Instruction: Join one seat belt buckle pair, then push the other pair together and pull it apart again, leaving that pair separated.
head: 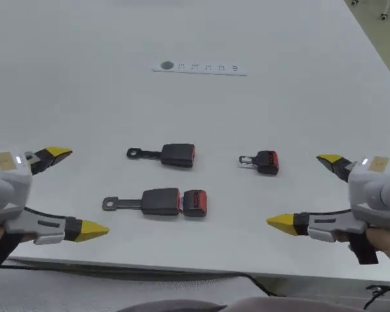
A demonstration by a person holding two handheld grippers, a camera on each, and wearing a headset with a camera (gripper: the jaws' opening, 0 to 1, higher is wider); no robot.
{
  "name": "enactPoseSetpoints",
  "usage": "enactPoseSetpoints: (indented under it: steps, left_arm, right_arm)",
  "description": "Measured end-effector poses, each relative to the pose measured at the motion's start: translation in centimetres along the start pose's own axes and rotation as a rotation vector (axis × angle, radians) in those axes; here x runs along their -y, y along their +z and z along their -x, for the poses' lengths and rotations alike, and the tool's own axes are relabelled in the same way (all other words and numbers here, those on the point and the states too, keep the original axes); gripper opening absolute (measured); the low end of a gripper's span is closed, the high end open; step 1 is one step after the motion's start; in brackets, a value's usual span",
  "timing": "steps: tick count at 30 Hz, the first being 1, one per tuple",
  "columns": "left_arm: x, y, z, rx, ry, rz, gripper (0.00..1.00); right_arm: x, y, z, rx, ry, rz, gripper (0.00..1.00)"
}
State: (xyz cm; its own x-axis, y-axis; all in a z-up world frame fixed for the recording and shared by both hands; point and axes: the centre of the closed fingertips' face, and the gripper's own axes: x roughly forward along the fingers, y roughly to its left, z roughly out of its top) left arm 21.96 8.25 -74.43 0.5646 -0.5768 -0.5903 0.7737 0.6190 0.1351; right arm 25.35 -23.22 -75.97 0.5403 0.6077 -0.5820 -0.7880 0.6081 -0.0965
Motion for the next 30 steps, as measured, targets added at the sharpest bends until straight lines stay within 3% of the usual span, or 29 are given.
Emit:
enactPoseSetpoints:
  steps: [9, 24, 26, 28, 30]
  left_arm:
    - [-0.3, -0.4, 0.6, 0.024, 0.022, 0.027, 1.00]
    - [-0.5, -1.3, 0.9, 0.016, 0.028, 0.064, 1.00]
    - [-0.6, -1.3, 0.9, 0.021, 0.028, 0.067, 1.00]
    - [-0.7, -1.4, 1.0, 0.022, 0.029, 0.069, 1.00]
    - [-0.8, -1.4, 1.0, 0.023, 0.032, 0.075, 1.00]
  right_arm:
    - [-0.9, -0.4, -0.6, 0.005, 0.016, -0.018, 1.00]
    - [-1.4, 0.0, -0.6, -0.016, 0.024, -0.012, 1.00]
    - [-1.3, 0.2, -0.7, -0.011, 0.014, -0.022, 1.00]
    - [-0.6, 0.6, -0.6, 0.006, -0.032, -0.013, 1.00]
    - [-0.7, 0.6, -0.6, 0.002, -0.026, -0.011, 1.00]
